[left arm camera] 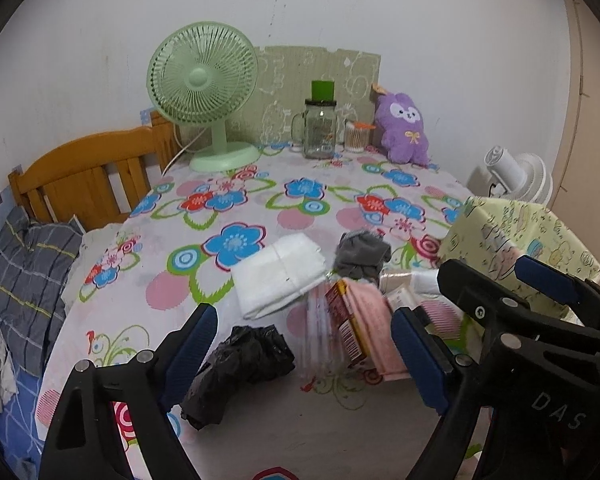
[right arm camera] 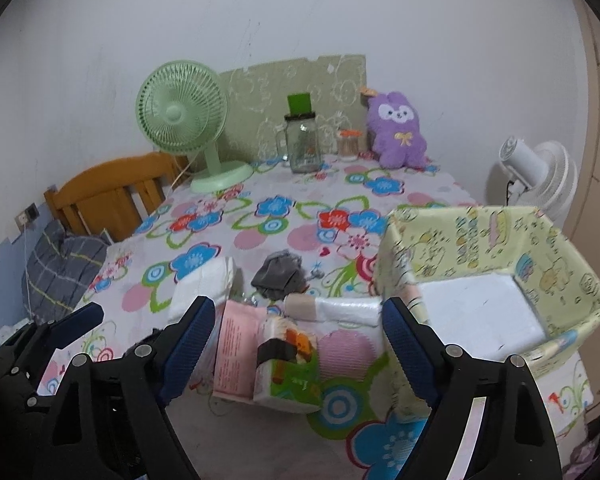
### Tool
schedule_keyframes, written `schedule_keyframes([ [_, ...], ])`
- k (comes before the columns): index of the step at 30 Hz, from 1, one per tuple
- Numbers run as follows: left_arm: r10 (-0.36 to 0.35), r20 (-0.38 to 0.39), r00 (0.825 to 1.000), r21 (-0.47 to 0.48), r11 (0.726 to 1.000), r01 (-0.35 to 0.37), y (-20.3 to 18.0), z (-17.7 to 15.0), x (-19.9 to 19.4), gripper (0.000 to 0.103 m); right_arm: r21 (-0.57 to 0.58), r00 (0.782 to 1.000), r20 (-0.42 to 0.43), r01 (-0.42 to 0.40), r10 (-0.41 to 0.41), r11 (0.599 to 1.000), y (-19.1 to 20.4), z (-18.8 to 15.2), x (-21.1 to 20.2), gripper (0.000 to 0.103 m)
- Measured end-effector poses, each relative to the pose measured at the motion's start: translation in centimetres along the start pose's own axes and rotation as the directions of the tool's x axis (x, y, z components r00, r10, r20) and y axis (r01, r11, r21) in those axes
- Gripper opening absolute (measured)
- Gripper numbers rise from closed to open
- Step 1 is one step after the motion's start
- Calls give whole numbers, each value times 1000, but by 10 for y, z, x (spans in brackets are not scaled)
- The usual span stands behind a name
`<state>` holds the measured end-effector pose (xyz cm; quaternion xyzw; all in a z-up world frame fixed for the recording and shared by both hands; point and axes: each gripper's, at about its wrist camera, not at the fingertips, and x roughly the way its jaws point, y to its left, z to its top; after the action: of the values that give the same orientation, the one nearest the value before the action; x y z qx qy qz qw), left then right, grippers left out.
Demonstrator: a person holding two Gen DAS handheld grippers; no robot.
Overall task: Organize soft objects
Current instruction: 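Grasp the black cloth with the left tool while the right tool grasps the small tissue pack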
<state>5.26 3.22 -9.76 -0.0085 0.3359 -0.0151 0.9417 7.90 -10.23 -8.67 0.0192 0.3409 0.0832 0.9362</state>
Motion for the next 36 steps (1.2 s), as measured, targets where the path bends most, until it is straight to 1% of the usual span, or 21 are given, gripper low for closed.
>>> schedule_keyframes([
  [6, 16, -31, 999, -17, 1000, -17, 9, -5, 11, 89, -8, 999, -38, 6, -6, 1000, 6, -5, 16, 85],
  [14, 22, -67, 998, -23, 999, -23, 15, -11, 26, 88, -50, 998, -29, 58, -59, 997, 15, -8, 25, 85],
  [19, 13, -81, 997, -30, 999, -16, 18, -13, 32, 88, -53, 998, -34, 53, -55, 997, 18, -8, 25, 81],
  [20, 13, -82, 997, -31, 999, -15, 18, -13, 33, 88, -55, 998, -37, 57, -59, 997, 19, -9, 26, 79],
  [21, 13, -84, 996, -31, 999, -16, 19, -13, 33, 88, -54, 997, -45, 57, -59, 997, 20, -10, 26, 74],
  [23, 17, -87, 996, -29, 999, -20, 20, -14, 34, 87, -36, 997, -79, 19, -21, 999, 22, -14, 31, 73],
  [25, 31, -91, 995, -21, 999, -33, 20, -15, 36, 86, -18, 994, -105, 7, -9, 1000, 22, -17, 37, 70],
  [27, 31, -100, 995, -23, 999, -34, 21, -17, 38, 86, -11, 992, -124, 10, -12, 1000, 22, -19, 42, 67],
  [32, 34, -108, 994, -38, 999, -38, 27, -18, 43, 86, -1, 990, -139, 27, -27, 1000, 21, -21, 51, 66],
  [34, 36, -115, 993, -40, 998, -41, 29, -19, 46, 86, 6, 988, -148, 33, -32, 999, 19, -22, 54, 63],
  [36, 32, -123, 992, -40, 999, -37, 29, -20, 50, 83, 18, 986, -164, 35, -32, 999, 17, -23, 59, 60],
])
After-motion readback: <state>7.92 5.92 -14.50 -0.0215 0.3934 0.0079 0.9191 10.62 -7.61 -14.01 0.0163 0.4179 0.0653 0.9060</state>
